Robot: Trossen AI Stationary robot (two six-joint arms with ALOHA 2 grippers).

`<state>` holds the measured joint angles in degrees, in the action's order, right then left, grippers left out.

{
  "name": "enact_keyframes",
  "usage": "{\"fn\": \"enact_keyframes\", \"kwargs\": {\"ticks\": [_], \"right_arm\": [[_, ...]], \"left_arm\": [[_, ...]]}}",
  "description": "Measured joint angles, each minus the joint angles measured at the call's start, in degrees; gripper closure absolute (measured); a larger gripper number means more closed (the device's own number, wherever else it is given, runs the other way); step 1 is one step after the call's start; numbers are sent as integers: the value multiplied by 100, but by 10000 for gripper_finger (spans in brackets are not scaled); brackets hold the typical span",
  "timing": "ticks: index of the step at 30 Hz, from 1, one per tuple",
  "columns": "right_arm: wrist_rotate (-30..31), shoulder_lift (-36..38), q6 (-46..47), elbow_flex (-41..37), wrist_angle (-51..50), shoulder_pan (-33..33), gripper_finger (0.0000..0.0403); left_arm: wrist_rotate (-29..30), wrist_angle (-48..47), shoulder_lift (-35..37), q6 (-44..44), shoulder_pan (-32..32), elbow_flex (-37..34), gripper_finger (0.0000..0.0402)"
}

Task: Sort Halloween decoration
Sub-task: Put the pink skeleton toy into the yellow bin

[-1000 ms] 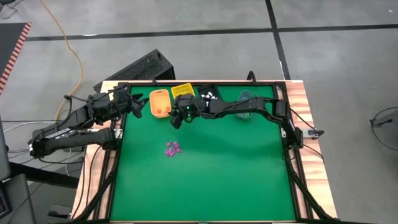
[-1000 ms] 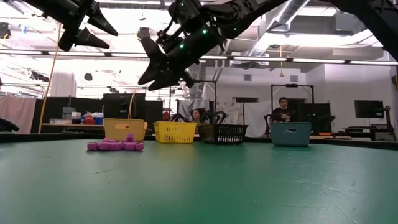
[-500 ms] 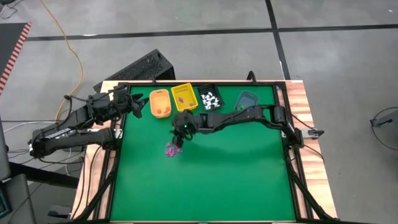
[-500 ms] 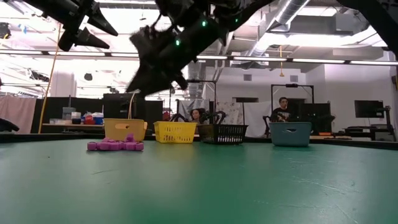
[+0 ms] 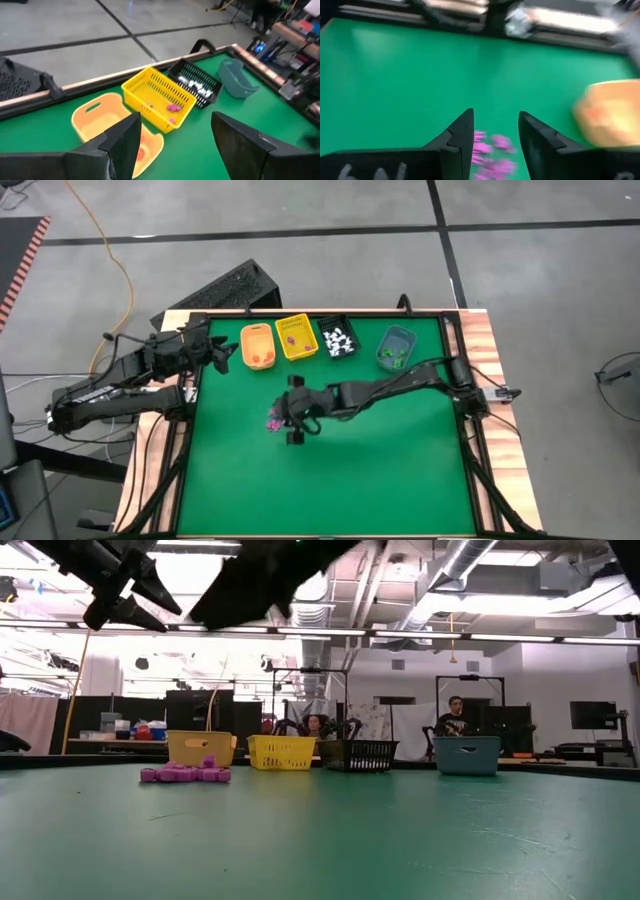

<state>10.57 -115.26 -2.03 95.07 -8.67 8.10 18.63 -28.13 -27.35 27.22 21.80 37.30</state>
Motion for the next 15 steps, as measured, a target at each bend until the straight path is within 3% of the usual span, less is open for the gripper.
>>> {"fn": "enact_keyframes", "kwargs": {"ticks": [5, 12, 15], "right_arm": [[196, 777, -510, 28, -808, -2, 255], [150, 1283, -843, 22, -1816, -22, 255], [-421, 1278, -1119, 16, -2046, -97, 255]], "left_arm": [[-2, -317, 0, 1, 0, 2, 170], [157, -475, -2, 295, 0, 2, 170], [231, -372, 2, 728, 0, 2, 170]]}}
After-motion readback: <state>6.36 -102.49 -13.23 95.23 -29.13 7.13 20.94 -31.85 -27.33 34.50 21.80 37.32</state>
